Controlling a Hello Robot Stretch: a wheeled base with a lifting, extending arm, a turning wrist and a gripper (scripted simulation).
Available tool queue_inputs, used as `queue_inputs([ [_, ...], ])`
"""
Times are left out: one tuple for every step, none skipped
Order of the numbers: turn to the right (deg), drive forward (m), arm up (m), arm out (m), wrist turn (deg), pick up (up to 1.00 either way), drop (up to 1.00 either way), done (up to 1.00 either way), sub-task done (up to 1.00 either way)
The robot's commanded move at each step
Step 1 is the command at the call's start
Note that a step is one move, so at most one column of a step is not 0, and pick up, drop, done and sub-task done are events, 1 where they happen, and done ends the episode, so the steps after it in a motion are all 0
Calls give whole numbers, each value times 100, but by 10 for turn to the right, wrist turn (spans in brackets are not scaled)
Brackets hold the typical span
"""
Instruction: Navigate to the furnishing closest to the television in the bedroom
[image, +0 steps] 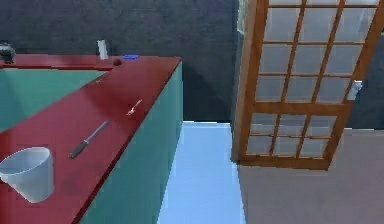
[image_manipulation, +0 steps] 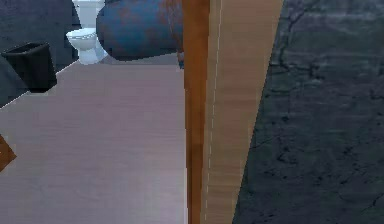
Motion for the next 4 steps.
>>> queue_inputs([
  [0, 15, 0, 0, 0, 0, 0, 0, 0],
  [450, 0, 0, 0, 0, 0, 0, 0, 0],
  [300, 0, 0, 0, 0, 0, 0, 0, 0],
  [0, 25, 0, 0, 0, 0, 0, 0, 0],
])
